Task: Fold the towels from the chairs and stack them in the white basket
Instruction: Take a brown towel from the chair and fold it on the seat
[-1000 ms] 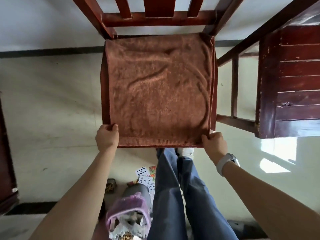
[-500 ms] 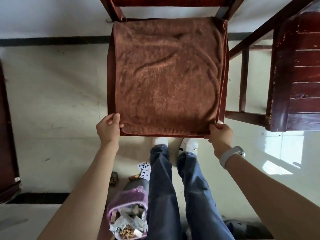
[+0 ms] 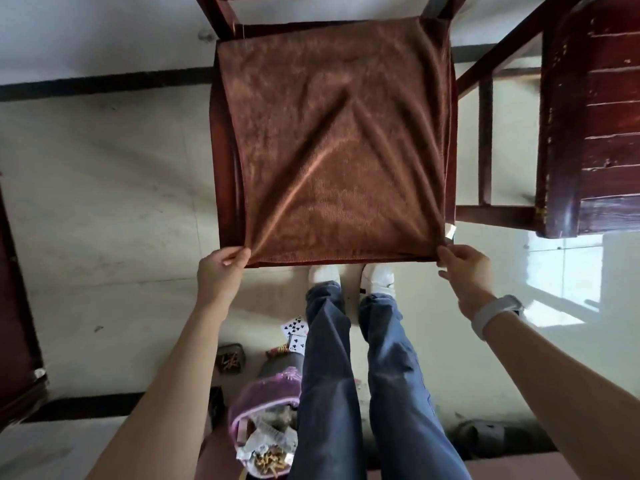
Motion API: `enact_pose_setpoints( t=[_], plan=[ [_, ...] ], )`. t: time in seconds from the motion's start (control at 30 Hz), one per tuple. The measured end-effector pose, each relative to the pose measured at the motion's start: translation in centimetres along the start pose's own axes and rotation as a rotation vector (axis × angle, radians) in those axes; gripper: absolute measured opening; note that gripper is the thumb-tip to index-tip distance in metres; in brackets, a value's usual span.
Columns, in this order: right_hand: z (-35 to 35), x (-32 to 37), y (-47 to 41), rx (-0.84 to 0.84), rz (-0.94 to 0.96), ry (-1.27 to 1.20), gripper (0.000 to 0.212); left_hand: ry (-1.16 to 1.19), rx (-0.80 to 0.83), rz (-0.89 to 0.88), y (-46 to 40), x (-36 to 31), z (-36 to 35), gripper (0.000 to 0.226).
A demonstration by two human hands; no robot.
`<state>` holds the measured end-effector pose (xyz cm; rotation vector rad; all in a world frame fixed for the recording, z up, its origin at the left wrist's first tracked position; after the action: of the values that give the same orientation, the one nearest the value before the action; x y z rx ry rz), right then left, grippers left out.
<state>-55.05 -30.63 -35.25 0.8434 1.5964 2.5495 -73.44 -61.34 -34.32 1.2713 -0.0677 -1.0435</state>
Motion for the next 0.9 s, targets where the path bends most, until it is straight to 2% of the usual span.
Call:
enact_pose_setpoints(
  t=[0.13,0.23,0.33,0.4,0.5,0.63,0.73,0.9],
  plan=[
    [-0.7,0.2,-0.1,0.003,-0.017,-0.18,0.005,0.155,-0.021,0.058,-0.2,-0.1,-0.4,0.016],
    [-0.9,0.4,-0.3,0.024,-0.037,-0.301,0.013,0.28,-0.001,0.112,-0.5,-0.1,-0.5,0.011],
    [-1.1,0.9,-0.3,0.098,-0.054,-0.244,0.017,0.244,0.052,0.13,-0.6,0.2,-0.4,0.013],
    [-0.8,1.0,-0.4,0.088,-0.05,-0.205,0.017,0.272,0.024,0.127,-0.4,0.4,-0.1,0.018],
    [0.3,0.8,-0.4,0.013,-0.012,-0.196,0.018,0.434,-0.033,0.111,0.0,0.3,0.6,0.024],
    [1.0,0.5,0.4,0.006,0.032,-0.224,0.025,0.621,0.003,0.149,0.2,0.4,0.9,0.018],
    [0.8,0.4,0.7,0.037,-0.004,-0.384,0.021,0.75,0.03,0.167,0.3,0.5,0.9,0.005],
    [0.7,-0.2,0.8,0.048,-0.116,-0.629,0.017,0.884,0.023,0.177,0.3,1.1,0.8,0.012]
  ],
)
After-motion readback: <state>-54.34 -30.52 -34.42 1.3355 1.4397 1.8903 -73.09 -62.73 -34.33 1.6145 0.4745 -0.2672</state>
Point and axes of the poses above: each hand's wrist, its own y-axis away from the middle knuckle, its own z-axis out of the back of the hand, x = y × z, the point moved 3 cm from there along -y, towards the middle knuckle, and after that the axes turned 14 degrees about x, right-handed, at the moved point
